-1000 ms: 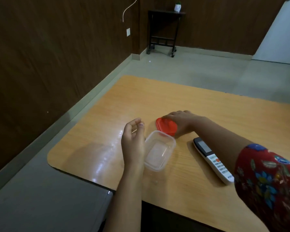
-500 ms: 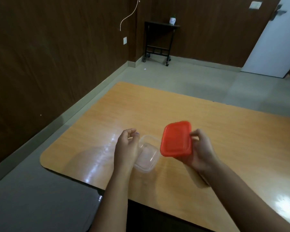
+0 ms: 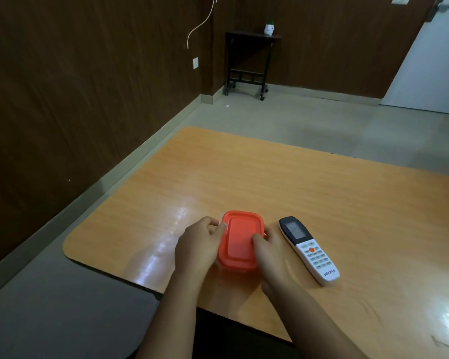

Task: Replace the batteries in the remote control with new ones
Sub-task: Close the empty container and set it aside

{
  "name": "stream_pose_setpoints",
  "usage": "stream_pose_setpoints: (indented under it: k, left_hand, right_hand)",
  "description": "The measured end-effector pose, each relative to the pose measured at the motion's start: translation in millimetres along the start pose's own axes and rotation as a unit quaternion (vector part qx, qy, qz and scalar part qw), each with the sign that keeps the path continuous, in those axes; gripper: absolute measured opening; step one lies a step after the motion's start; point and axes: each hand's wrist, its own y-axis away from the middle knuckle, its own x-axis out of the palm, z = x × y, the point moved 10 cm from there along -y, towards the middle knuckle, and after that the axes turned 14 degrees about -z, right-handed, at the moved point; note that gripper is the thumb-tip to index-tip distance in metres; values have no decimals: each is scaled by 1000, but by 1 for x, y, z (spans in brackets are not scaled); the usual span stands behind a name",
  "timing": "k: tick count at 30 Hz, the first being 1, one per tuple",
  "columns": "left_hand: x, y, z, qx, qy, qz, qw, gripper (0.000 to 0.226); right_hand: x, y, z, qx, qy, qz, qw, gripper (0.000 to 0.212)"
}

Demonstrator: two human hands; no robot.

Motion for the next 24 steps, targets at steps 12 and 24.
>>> stream_pose_setpoints:
  k: [12, 24]
  left_hand:
    - [17, 0, -6, 51, -25, -3, 998, 31]
    - [26, 6, -6, 83, -47, -37, 995, 43]
  right_hand:
    - [2, -2, 18, -135, 147, 43, 979, 48]
    - [0, 8, 37, -337, 409, -51, 846, 59]
